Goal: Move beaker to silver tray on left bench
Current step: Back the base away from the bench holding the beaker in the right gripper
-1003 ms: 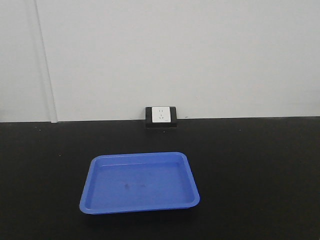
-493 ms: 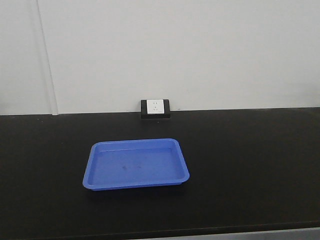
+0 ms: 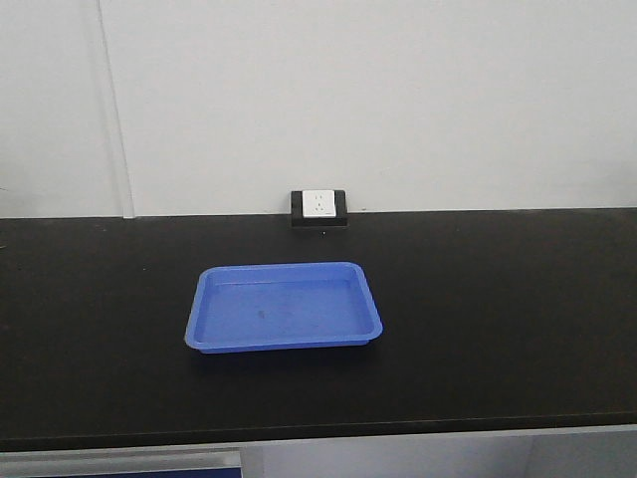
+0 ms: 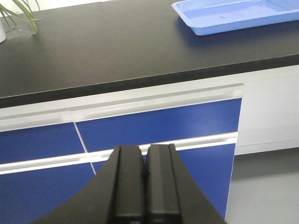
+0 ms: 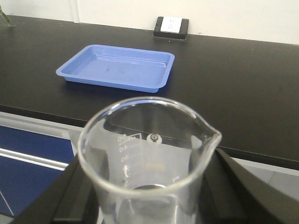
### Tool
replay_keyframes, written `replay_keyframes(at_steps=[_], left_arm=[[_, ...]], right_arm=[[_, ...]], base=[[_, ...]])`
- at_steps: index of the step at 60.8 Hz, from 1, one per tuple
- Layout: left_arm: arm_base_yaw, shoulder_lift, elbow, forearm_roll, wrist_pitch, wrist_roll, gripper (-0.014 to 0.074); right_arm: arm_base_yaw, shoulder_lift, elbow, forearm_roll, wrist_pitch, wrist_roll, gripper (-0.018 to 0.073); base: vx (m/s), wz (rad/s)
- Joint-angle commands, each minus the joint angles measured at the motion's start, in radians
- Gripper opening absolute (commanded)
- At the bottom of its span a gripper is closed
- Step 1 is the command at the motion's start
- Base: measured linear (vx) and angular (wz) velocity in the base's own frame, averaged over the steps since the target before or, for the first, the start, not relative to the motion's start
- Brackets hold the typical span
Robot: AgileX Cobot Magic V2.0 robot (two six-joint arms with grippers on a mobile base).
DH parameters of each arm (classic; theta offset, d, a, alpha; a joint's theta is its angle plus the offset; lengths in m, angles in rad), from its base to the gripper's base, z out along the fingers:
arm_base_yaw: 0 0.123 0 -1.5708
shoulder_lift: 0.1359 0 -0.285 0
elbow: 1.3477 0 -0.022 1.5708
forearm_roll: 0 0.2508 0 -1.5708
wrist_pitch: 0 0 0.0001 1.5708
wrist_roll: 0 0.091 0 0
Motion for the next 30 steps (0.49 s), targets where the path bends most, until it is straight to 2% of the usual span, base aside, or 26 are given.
replay_keyframes(at_steps=[1,30], left_arm=[[-0.006,-0.007,0.020,-0.003,-0.075,-0.002,0.0001],[-0.006,-0.007,0.020,-0.003,-0.075,-0.002,0.0001]], right_arm=[[-0.006,0.001,-0.033,-0.022,-0.074,-0.006,-0.0011],[-0.006,0.001,-0.033,-0.022,-0.073,-0.006,-0.0011]], base=[[-0.08,0.04],[-0.05,0.02]])
